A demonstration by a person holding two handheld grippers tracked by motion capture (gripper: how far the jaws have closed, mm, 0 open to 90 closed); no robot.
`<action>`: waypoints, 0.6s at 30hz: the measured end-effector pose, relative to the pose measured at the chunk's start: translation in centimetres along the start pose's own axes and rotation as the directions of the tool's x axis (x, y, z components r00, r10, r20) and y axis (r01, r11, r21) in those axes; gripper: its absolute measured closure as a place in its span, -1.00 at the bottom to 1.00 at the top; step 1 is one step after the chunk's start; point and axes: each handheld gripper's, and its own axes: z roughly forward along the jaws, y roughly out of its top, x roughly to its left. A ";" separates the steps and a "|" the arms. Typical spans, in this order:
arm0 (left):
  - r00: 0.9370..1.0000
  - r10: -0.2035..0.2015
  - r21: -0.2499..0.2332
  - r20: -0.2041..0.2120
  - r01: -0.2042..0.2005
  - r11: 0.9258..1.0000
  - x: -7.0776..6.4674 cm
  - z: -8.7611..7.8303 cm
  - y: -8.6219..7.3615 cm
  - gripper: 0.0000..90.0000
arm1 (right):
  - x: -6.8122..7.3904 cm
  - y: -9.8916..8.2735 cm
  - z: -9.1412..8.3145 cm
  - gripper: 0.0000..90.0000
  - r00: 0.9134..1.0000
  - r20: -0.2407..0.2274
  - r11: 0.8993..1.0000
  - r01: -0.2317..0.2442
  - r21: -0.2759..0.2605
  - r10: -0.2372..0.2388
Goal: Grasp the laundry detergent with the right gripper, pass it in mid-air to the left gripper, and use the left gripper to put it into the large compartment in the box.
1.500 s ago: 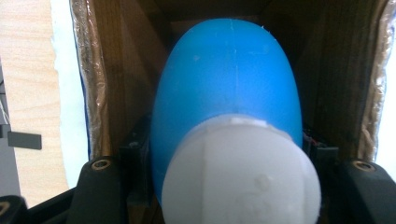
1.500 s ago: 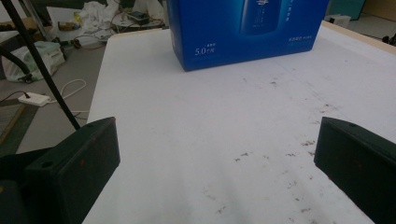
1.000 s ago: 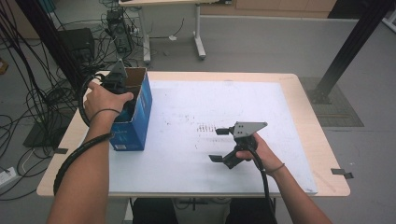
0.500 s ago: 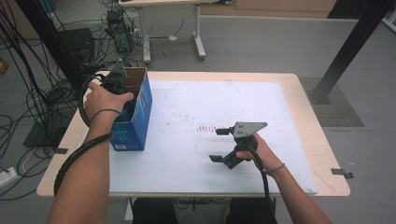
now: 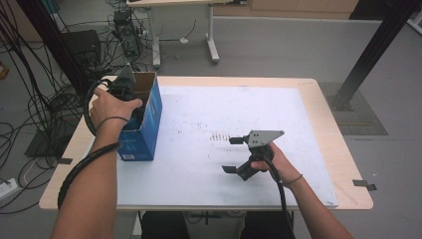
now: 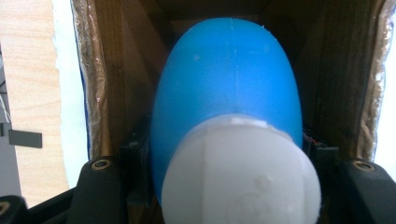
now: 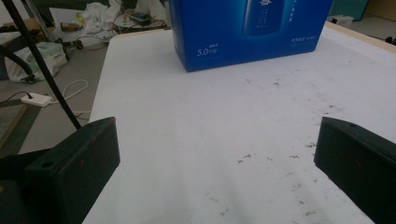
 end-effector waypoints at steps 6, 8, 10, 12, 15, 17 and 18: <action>1.000 -0.001 0.001 0.001 0.001 1.000 0.0 0.0 0.0 -0.16 | 0.0 0.0 0.1 -0.99 1.000 -0.003 1.000 0.001 0.002 -0.001; 1.000 -0.002 0.000 0.001 0.002 1.000 0.1 0.0 0.0 -0.16 | -0.1 0.0 0.2 -0.99 1.000 -0.005 1.000 0.000 0.001 0.000; 1.000 -0.005 -0.005 0.003 0.005 1.000 0.2 0.0 -0.1 -0.17 | 0.0 0.0 0.2 -0.99 1.000 -0.003 1.000 -0.002 0.004 0.002; 1.000 -0.006 -0.003 0.005 0.006 1.000 0.2 0.0 -0.1 -0.16 | -0.1 0.0 0.2 -0.99 1.000 -0.007 1.000 0.000 0.002 0.000; 1.000 -0.008 -0.005 0.004 0.008 1.000 0.2 0.0 -0.2 -0.16 | 0.0 0.0 0.3 -0.99 1.000 -0.005 1.000 0.002 0.003 -0.001; 1.000 -0.009 -0.004 0.004 0.010 1.000 0.2 0.0 -0.2 -0.16 | 0.0 0.0 0.3 -0.99 1.000 -0.007 1.000 0.001 0.002 -0.001; 1.000 -0.011 -0.005 0.004 0.011 1.000 0.2 0.0 -0.2 -0.16 | 0.0 0.0 0.3 -0.99 1.000 -0.007 1.000 0.001 0.002 -0.001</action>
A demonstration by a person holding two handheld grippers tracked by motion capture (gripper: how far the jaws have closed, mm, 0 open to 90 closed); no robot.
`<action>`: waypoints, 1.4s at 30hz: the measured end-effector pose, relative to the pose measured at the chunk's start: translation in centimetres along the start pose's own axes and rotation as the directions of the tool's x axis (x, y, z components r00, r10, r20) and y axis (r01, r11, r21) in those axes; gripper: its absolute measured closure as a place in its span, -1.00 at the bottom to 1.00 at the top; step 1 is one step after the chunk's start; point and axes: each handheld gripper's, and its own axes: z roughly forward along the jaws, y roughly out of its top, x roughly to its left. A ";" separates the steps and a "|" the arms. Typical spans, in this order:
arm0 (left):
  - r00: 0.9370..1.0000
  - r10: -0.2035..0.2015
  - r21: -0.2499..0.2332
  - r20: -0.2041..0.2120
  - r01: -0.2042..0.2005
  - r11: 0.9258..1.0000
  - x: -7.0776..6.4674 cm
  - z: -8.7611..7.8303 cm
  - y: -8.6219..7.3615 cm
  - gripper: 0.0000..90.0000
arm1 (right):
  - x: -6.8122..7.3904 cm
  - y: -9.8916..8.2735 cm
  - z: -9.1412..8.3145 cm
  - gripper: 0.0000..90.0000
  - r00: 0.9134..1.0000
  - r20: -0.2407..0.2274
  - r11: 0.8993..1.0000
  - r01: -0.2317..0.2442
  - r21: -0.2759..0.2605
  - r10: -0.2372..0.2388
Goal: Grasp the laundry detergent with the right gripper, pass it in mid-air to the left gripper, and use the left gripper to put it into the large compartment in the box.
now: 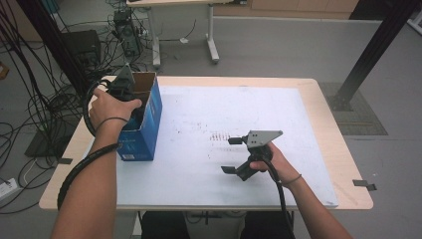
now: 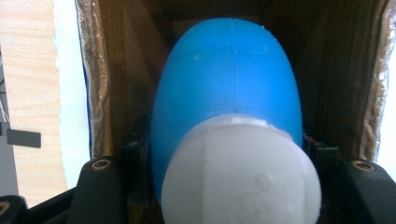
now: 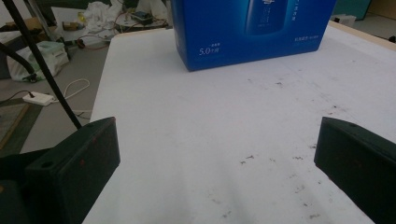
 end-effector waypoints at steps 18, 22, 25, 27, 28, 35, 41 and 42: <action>0.999 0.018 0.032 -0.032 -0.017 0.999 -0.6 0.1 0.4 -0.24 | 0.0 0.0 0.0 -0.99 1.000 -0.001 1.000 -0.005 0.002 0.005; 1.000 0.024 0.028 -0.020 -0.024 0.999 -0.5 0.1 0.3 -0.29 | 0.0 0.0 0.2 -0.99 1.000 -0.006 1.000 -0.007 0.004 0.007; 0.999 0.024 0.021 -0.025 -0.024 0.999 -0.6 -0.3 0.3 -0.30 | -0.1 0.0 0.2 -0.99 1.000 -0.006 1.000 -0.005 0.004 0.005; 0.999 0.025 0.021 -0.025 -0.024 0.999 -0.6 -0.4 0.3 -0.30 | -0.1 0.0 0.3 -0.99 1.000 -0.007 1.000 -0.004 0.003 0.004; 0.999 0.022 0.014 -0.024 -0.021 1.000 -0.6 -0.7 0.2 -0.30 | 0.0 0.0 0.4 -0.99 1.000 -0.006 1.000 -0.003 0.005 0.003; 1.000 0.013 -0.002 -0.014 -0.013 1.000 -0.1 -1.6 -0.1 -0.34 | 0.1 0.4 0.5 -0.99 1.000 -0.003 1.000 0.007 0.006 -0.007; 1.000 0.023 -0.008 -0.015 -0.023 1.000 -0.3 -2.5 -0.2 -0.37 | 0.1 0.6 0.6 -0.99 1.000 -0.006 1.000 0.008 0.009 -0.008; 1.000 0.023 -0.008 -0.015 -0.023 1.000 -0.3 -2.5 -0.2 -0.38 | 0.1 0.6 0.6 -0.99 1.000 -0.006 1.000 0.008 0.009 -0.008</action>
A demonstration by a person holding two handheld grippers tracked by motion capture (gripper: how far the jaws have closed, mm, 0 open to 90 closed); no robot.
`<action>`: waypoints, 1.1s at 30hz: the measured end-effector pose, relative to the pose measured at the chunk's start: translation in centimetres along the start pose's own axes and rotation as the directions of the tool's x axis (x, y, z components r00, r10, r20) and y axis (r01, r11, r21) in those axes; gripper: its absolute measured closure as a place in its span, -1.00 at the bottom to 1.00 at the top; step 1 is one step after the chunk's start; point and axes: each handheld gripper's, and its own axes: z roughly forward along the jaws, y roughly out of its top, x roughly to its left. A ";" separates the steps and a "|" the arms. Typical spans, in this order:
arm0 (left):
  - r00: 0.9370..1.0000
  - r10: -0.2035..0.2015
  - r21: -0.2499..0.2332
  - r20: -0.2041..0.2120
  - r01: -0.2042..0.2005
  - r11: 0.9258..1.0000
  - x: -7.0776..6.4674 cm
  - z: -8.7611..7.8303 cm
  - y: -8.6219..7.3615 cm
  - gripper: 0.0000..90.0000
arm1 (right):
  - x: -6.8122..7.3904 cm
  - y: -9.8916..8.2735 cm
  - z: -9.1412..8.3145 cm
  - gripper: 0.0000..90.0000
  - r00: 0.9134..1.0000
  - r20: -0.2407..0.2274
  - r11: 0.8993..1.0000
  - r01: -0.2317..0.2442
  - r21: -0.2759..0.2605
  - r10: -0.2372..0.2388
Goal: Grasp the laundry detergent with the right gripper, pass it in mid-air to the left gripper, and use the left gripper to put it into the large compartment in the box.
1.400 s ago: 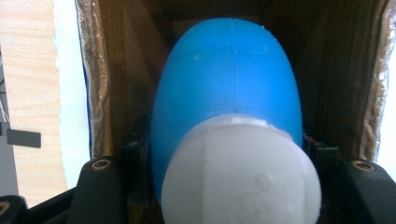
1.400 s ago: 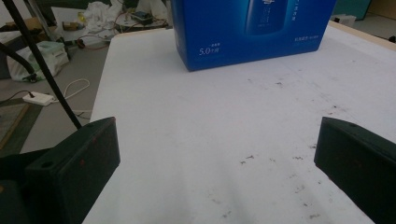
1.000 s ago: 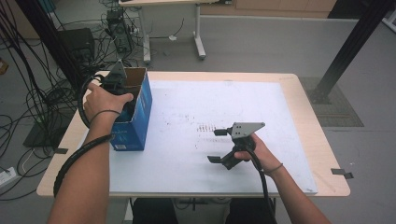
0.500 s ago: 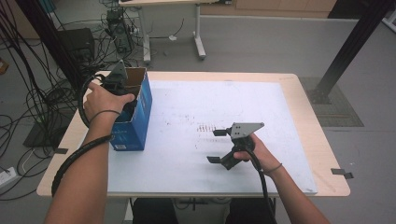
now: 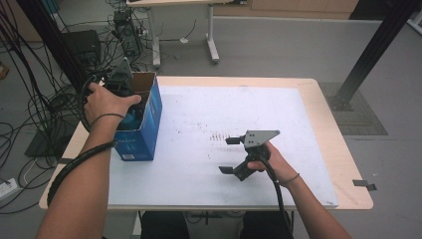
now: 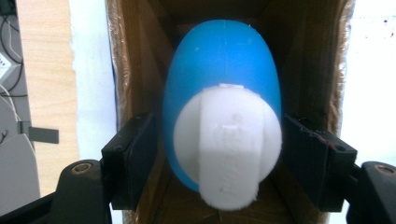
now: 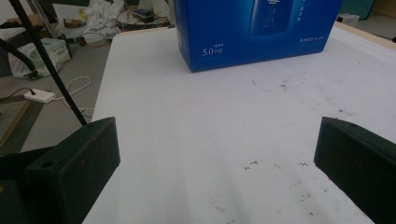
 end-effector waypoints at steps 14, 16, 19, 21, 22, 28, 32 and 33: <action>0.998 0.055 -0.042 0.021 -0.054 0.998 0.0 -3.4 -1.4 -0.52 | 1.0 1.0 0.2 -0.99 1.000 0.026 1.000 -0.014 0.015 0.014; 0.998 0.059 -0.050 0.028 -0.058 0.997 -0.1 -3.6 -1.6 -0.53 | 1.1 1.0 0.2 -0.99 0.999 0.029 1.000 -0.014 0.015 0.014; 0.995 0.091 -0.070 0.030 -0.088 0.994 -0.8 -4.4 -1.7 -0.58 | 1.0 1.1 0.1 -0.99 1.000 0.028 1.000 -0.013 0.013 0.013; 0.995 0.098 -0.070 0.034 -0.096 0.993 -0.8 -4.5 -1.6 -0.60 | 0.9 1.2 0.1 -0.99 0.999 0.030 1.000 -0.014 0.015 0.013; 0.993 0.108 -0.078 0.039 -0.104 0.991 -1.1 -4.8 -1.6 -0.65 | 0.9 1.2 0.1 -0.99 0.999 0.037 1.000 -0.015 0.016 0.014; 0.985 0.162 -0.088 0.067 -0.156 0.984 -2.2 -5.2 -1.7 -0.77 | 0.7 0.8 -0.2 -0.99 0.999 0.041 1.000 -0.021 0.006 0.021; 0.975 0.213 -0.109 0.067 -0.205 0.973 -3.3 -6.0 -1.9 -0.79 | 0.7 0.7 -0.3 -0.99 0.999 0.042 1.000 -0.024 0.011 0.024; 0.972 0.221 -0.118 0.079 -0.211 0.970 -3.5 -6.1 -2.1 -0.82 | 0.7 0.6 -0.2 -0.99 0.999 0.043 1.000 -0.023 0.009 0.023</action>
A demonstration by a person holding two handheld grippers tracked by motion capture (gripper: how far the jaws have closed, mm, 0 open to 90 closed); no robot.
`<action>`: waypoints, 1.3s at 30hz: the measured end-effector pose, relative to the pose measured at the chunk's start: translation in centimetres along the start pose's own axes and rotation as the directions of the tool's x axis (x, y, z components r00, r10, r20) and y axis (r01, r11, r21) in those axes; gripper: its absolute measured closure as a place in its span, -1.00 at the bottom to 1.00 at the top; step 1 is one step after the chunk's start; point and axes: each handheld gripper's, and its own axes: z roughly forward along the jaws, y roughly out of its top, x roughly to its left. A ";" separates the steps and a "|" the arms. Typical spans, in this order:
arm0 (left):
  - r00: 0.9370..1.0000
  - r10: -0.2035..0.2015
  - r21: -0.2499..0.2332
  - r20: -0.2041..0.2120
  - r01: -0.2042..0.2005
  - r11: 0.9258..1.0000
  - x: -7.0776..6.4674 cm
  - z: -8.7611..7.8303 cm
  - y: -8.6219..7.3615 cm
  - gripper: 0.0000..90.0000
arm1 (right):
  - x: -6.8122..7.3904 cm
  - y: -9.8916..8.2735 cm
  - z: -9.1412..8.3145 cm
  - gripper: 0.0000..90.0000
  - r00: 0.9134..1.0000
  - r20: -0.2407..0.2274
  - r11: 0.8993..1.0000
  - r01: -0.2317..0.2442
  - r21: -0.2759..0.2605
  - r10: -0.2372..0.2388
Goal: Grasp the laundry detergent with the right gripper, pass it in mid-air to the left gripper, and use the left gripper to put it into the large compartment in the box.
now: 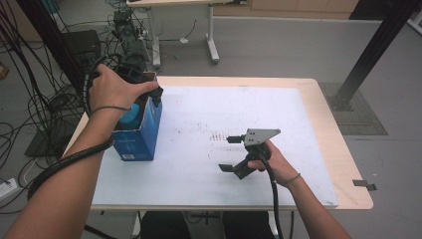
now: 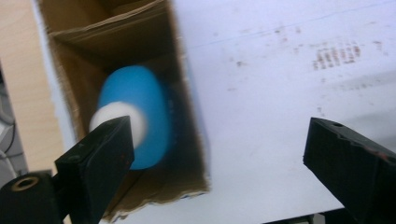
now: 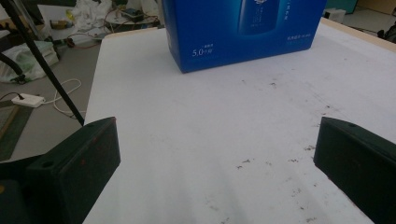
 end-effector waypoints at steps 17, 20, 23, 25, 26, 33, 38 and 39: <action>0.964 0.263 -0.033 0.050 -0.261 0.965 -6.3 0.1 -0.3 -0.85 | -0.2 0.3 0.0 -0.99 1.000 0.017 1.000 -0.009 0.015 0.009; 0.954 0.294 -0.021 0.056 -0.293 0.956 -7.2 0.6 -0.2 -0.85 | -0.3 0.2 -0.1 -0.99 1.000 0.019 1.000 -0.011 0.015 0.011; 0.946 0.316 -0.022 0.065 -0.316 0.949 -8.0 0.8 -0.3 -0.84 | -0.3 0.0 -0.3 -0.99 0.999 0.027 1.000 -0.018 0.016 0.017; 0.938 0.336 -0.018 0.087 -0.336 0.942 -8.4 1.2 -0.2 -0.84 | -0.3 0.0 -0.4 -0.99 0.999 0.028 1.000 -0.020 0.018 0.020; 0.938 0.336 -0.018 0.087 -0.336 0.942 -8.4 1.2 -0.2 -0.84 | -0.3 0.0 -0.5 -0.99 0.999 0.030 1.000 -0.022 0.020 0.021; 0.916 0.385 0.016 0.111 -0.389 0.921 -10.3 3.0 -0.5 -0.84 | -0.4 0.2 -0.9 -0.98 0.999 0.036 0.999 -0.032 0.034 0.031; 0.904 0.409 0.043 0.128 -0.417 0.908 -11.3 4.7 -0.7 -0.83 | -0.5 1.1 -2.0 -0.98 0.998 0.051 0.997 -0.043 0.061 0.040; 0.902 0.409 0.046 0.138 -0.419 0.907 -11.3 5.0 -0.8 -0.83 | -0.5 1.3 -2.2 -0.98 0.998 0.055 0.997 -0.043 0.067 0.040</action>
